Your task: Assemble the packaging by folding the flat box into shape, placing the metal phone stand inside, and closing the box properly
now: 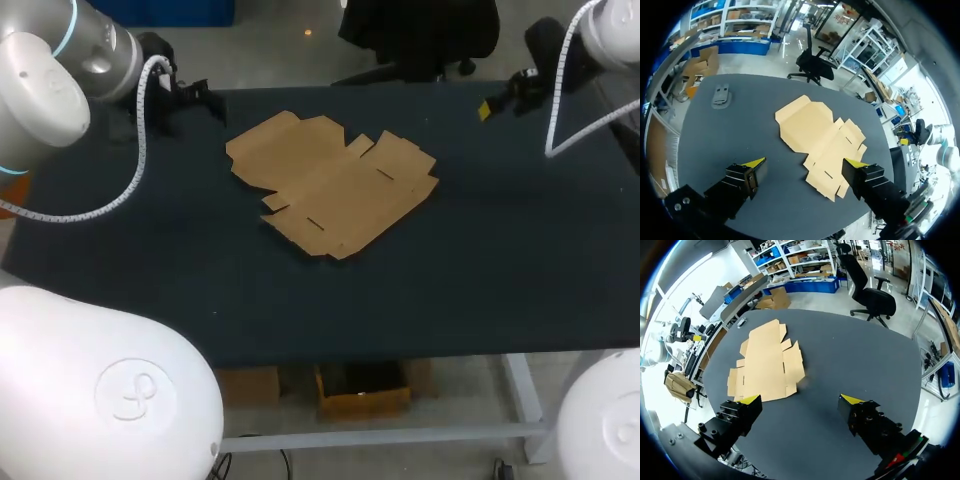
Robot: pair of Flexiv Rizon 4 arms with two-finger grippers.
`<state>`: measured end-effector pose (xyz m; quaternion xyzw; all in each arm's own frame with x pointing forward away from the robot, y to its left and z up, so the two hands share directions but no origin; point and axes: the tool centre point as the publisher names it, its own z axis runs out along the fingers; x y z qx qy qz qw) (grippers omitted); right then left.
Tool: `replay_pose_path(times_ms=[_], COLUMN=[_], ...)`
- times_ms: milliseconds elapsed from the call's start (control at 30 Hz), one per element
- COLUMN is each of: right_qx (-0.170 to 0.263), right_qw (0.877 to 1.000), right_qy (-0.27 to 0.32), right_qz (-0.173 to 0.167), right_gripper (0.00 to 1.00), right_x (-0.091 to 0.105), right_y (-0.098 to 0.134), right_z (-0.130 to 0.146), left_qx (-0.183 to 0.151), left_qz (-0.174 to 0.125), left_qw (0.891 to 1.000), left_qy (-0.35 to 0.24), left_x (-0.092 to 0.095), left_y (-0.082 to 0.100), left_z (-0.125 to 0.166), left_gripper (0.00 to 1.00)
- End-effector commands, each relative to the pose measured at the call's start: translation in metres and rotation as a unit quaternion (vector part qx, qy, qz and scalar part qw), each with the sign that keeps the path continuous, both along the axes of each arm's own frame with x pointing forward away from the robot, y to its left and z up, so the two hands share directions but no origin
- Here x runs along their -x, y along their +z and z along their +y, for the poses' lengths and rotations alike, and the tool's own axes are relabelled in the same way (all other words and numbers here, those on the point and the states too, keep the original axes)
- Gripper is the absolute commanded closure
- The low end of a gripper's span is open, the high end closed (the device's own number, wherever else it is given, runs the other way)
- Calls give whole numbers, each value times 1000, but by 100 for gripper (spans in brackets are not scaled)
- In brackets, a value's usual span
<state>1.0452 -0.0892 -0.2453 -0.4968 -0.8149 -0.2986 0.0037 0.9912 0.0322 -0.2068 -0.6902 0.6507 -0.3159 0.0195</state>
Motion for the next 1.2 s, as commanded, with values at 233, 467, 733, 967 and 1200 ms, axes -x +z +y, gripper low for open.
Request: replay_pose_path(times_ms=[233, 467, 733, 967, 1200], right_qx=[26, 28, 30, 36, 41], right_qw=[998, 996, 992, 989, 987], right_qy=[-7, -11, -20, -28, -40], right_qz=[49, 78, 123, 139, 148], right_gripper=[0, 0, 0, 0, 0], right_x=[20, 30, 42, 53, 57], right_y=[-6, -20, -31, -39, -42], right_z=[-1, -4, -6, -10, -13], left_qx=[-6, 5, 38, 55, 45], left_qz=[72, 117, 167, 206, 231], left_qw=[995, 989, 981, 973, 969], left_qy=[64, 94, 95, 84, 76], left_x=[49, 67, 79, 85, 92], left_y=[-12, -29, -48, -64, -71], left_z=[-13, -24, -40, -57, -69], left_gripper=[0, 0, 0, 0, 0])
